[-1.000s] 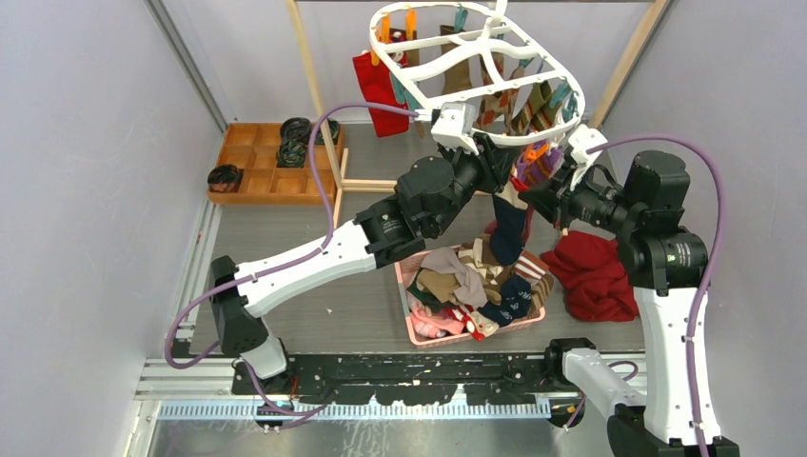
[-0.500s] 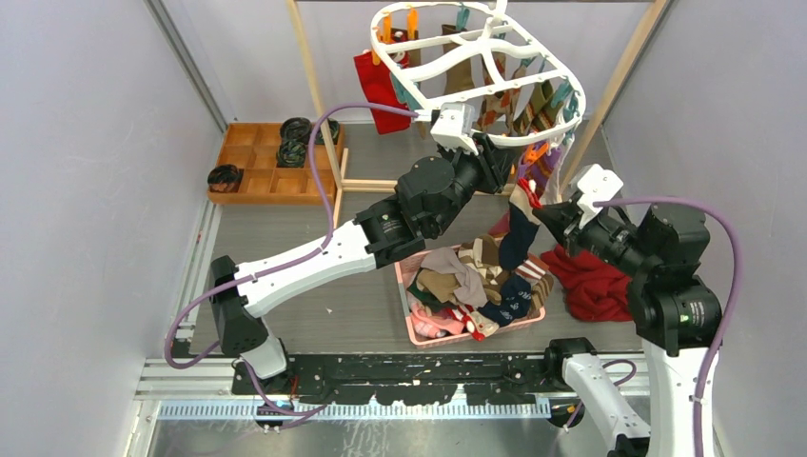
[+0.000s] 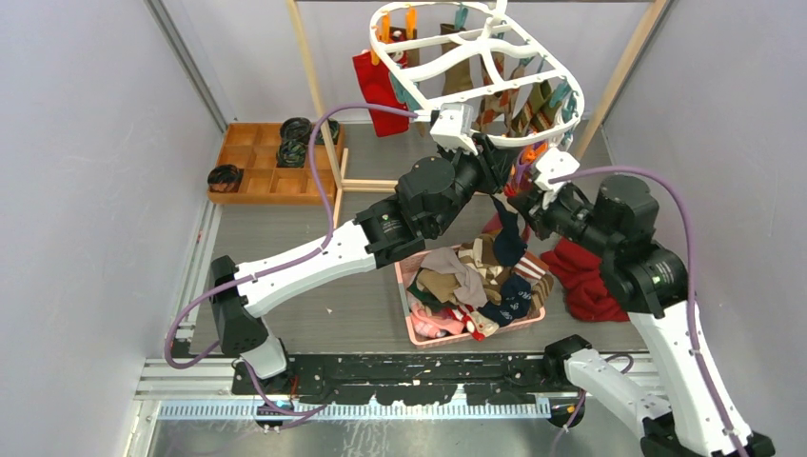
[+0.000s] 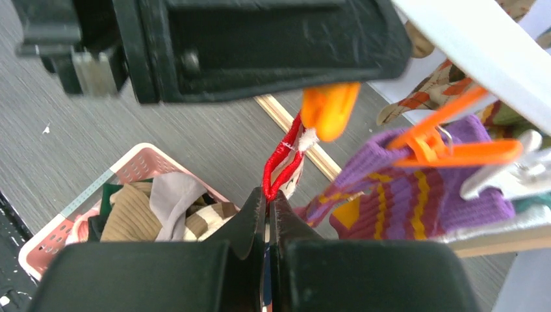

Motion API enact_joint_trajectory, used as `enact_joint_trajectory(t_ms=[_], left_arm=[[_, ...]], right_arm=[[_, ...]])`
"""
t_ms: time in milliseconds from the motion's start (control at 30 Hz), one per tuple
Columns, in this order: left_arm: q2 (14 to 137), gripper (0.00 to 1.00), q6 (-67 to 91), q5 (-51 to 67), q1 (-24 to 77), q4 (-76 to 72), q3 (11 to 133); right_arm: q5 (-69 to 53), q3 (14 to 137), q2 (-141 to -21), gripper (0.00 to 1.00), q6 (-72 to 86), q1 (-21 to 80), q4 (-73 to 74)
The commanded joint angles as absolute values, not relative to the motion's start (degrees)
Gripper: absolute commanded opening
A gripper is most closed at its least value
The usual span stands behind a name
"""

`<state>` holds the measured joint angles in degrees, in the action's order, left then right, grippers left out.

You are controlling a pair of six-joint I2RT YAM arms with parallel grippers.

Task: Clip the socks to the hanger
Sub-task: Clamp the sock onto the hanger.

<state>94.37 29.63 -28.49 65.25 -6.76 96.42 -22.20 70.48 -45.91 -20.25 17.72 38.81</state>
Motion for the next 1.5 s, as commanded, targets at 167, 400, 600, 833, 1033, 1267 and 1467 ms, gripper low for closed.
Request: enact_joint_trajectory(t_ms=[167, 400, 600, 833, 1033, 1267, 1467], left_arm=[[91.4, 0.0, 30.7, -32.2, 65.1, -8.2, 96.8], [91.0, 0.0, 30.6, -32.6, 65.1, -8.0, 96.5], [91.3, 0.0, 30.9, -32.6, 65.1, -7.9, 96.6], [91.6, 0.0, 30.9, -32.6, 65.1, -7.7, 96.9], [91.8, 0.0, 31.2, -32.5, 65.1, -7.6, 97.0], [92.2, 0.0, 31.6, -32.5, 65.1, -7.6, 97.4], [92.3, 0.0, 31.8, -32.8, 65.1, -7.7, 98.0]], right_arm=[[-2.5, 72.7, -48.9, 0.01, -18.8, 30.8, 31.8], [2.9, 71.8, -46.9, 0.01, -17.7, 31.7, 30.9], [4.0, 72.2, -46.2, 0.01, -17.1, 31.7, 30.3], [3.9, 71.4, -46.4, 0.01, -16.6, 31.7, 28.4], [3.7, 71.9, -46.7, 0.01, -16.5, 31.7, 27.3], [2.3, 72.1, -46.3, 0.01, -16.6, 31.8, 28.1], [1.3, 71.5, -45.8, 0.01, -16.1, 31.9, 29.2]])
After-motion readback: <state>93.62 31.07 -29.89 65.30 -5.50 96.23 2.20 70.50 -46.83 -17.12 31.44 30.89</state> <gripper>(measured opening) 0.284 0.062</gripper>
